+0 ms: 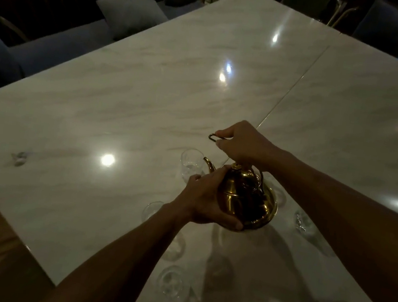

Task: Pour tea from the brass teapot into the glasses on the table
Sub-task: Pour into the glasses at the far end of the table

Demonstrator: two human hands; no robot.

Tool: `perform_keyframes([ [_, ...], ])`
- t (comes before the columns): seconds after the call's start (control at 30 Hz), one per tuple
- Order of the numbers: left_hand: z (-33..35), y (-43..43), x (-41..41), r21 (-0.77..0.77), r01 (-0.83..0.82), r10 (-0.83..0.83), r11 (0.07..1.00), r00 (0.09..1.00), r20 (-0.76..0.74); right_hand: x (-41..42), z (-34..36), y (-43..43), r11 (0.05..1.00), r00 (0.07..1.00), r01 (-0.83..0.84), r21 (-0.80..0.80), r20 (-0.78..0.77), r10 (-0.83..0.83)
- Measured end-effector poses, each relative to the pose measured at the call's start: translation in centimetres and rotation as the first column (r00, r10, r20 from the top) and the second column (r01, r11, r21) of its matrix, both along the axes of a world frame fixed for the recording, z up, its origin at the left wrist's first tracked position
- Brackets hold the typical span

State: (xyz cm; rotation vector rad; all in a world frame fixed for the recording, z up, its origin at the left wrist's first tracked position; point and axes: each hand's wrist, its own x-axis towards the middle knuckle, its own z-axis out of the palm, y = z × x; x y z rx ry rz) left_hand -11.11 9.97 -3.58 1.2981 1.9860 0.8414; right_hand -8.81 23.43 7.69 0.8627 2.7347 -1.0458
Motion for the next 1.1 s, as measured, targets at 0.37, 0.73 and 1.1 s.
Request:
perform_keyframes([
  [0.37, -0.2, -0.1, -0.8, -0.029, -0.036, 0.037, 0.999, 0.997, 0.062, -2.6, 1.0, -0.6, 1.000, 0.985, -0.027, 0.003, 0.171, 0.026],
  [0.73, 0.1, -0.6, -1.3, -0.079, -0.029, 0.036, 0.996, 0.995, 0.098, -3.3, 1.3, -1.1, 1.000, 0.975, -0.006, -0.018, 0.221, 0.010],
  [1.1, 0.7, -0.9, -1.3, -0.074, 0.003, 0.008, 0.997, 0.989, 0.146, -3.4, 1.2, -1.3, 1.000, 0.969, -0.003, -0.020, 0.248, 0.008],
])
